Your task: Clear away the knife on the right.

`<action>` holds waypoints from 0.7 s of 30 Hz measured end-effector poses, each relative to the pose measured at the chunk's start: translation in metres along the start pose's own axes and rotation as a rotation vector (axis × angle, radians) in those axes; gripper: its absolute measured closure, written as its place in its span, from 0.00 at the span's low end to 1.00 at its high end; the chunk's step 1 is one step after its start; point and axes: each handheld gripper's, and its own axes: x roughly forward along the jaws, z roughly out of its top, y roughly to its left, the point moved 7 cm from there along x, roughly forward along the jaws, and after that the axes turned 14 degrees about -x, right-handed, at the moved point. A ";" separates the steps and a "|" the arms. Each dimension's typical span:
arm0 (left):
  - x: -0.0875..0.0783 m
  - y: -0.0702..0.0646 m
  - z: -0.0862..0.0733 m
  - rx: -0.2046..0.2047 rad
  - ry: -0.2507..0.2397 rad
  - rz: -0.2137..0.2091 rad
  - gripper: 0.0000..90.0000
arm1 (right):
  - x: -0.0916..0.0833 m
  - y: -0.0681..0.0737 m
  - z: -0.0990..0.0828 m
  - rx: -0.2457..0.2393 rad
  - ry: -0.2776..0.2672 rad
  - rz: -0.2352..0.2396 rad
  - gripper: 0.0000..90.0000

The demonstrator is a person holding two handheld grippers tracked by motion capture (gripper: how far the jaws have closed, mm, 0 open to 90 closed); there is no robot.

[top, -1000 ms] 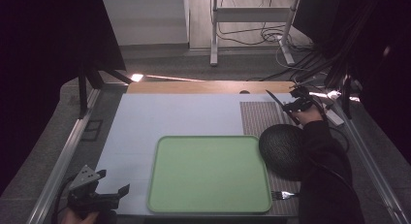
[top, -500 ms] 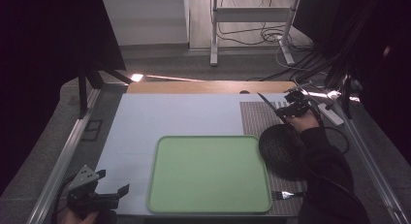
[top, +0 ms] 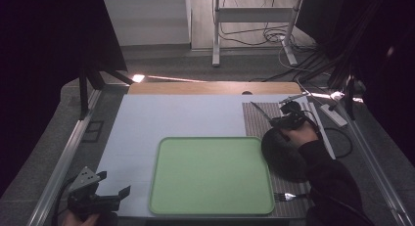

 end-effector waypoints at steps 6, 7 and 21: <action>0.000 0.000 0.000 0.000 -0.001 -0.001 0.03 | -0.006 0.028 -0.004 -0.018 0.002 0.031 0.86; 0.000 0.000 0.000 0.000 -0.003 -0.001 0.03 | -0.007 0.034 -0.005 -0.023 0.001 0.034 0.86; 0.000 0.000 0.000 -0.001 -0.001 0.000 0.03 | -0.028 0.094 -0.015 -0.065 -0.020 0.077 0.86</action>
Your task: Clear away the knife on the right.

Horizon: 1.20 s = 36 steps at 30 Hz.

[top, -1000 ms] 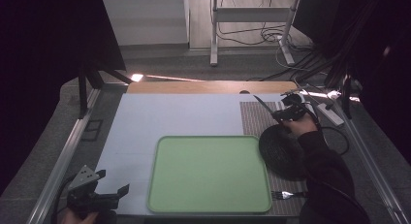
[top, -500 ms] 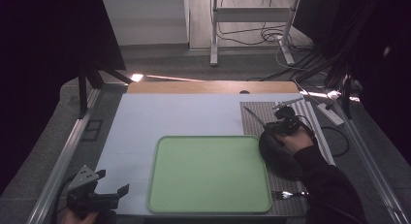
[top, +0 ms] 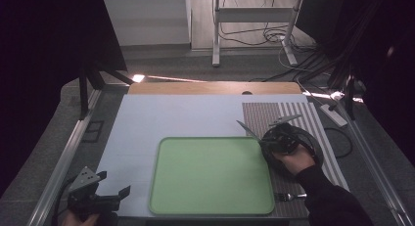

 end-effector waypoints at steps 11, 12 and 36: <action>0.000 0.000 0.000 0.004 0.000 0.002 0.03 | -0.006 0.054 -0.003 -0.051 0.008 0.037 0.86; 0.000 0.000 0.000 0.004 0.001 0.003 0.03 | -0.007 0.057 -0.003 -0.055 0.006 0.040 0.86; 0.001 -0.001 0.000 0.012 0.000 0.003 0.03 | 0.027 0.085 -0.018 -0.095 0.123 0.063 0.86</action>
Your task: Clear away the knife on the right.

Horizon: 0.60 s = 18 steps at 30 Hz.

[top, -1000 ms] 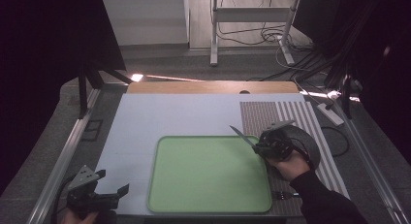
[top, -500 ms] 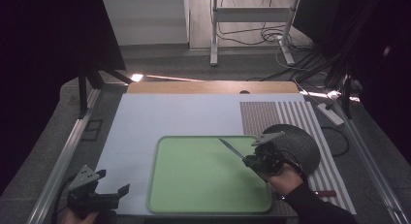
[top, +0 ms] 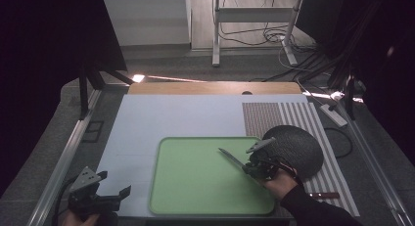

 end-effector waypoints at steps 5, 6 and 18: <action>0.000 0.000 0.000 0.001 0.001 0.001 0.03 | 0.003 0.000 -0.002 0.013 0.017 0.030 0.81; 0.000 0.000 0.000 0.000 0.001 0.001 0.03 | 0.001 -0.001 -0.001 0.015 0.009 0.031 0.80; 0.001 0.000 0.000 0.001 0.008 0.005 0.04 | 0.003 0.016 0.025 -0.157 -0.026 0.112 1.00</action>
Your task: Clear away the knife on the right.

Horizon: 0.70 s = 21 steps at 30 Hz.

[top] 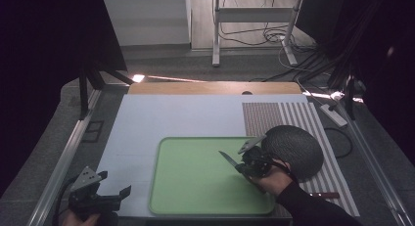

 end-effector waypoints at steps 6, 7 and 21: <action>0.000 0.000 0.000 0.002 0.000 0.000 0.04 | 0.023 -0.003 -0.001 -0.031 0.068 0.007 1.00; 0.000 0.000 0.000 0.004 -0.001 -0.001 0.04 | 0.025 -0.004 -0.004 -0.029 0.082 0.007 1.00; 0.000 -0.001 0.000 0.011 0.000 0.000 0.04 | 0.009 -0.027 -0.030 0.076 0.097 -0.040 0.99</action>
